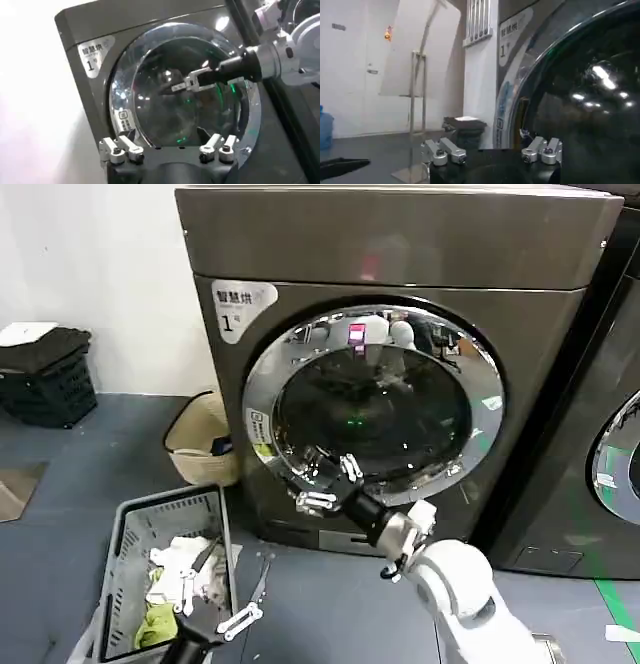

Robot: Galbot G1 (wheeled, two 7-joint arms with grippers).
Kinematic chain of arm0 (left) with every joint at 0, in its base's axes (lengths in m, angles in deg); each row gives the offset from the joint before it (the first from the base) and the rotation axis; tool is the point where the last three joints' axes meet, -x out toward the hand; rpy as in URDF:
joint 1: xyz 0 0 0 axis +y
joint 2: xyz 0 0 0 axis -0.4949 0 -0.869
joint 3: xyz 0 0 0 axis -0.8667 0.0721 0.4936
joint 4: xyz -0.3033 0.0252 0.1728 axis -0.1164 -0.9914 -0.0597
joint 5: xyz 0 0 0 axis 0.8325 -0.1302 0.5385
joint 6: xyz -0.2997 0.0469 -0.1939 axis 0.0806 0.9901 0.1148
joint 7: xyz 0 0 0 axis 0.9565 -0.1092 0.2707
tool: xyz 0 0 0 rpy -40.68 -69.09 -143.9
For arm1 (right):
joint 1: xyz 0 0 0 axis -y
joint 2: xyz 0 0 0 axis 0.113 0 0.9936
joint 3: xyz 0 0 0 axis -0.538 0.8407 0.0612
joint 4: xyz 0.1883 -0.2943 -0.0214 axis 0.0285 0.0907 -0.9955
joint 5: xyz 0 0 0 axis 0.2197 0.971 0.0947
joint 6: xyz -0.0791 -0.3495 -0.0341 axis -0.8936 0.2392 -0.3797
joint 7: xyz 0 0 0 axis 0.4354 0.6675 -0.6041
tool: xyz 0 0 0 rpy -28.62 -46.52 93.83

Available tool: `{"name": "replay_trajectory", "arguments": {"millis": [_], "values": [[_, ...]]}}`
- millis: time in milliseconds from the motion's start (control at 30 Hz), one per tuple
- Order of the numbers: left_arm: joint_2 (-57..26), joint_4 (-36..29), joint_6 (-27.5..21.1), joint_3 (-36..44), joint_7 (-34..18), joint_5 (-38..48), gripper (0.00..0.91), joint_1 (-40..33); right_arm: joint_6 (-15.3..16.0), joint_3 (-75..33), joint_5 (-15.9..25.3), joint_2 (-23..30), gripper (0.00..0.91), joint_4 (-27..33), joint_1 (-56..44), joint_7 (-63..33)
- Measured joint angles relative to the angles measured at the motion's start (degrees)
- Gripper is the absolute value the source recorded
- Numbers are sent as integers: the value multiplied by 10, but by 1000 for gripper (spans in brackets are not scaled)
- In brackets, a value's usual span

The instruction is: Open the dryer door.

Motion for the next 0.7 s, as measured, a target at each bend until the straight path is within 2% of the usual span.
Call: {"name": "replay_trajectory", "arguments": {"millis": [400,700], "values": [[2,-12,4,-1,-2,-1,907,8,-27,17,0,12,907,59,34,-11],[1,-8,5,0,-2,-3,907,9,-32,25,4,25,907,97,60,-13]]}}
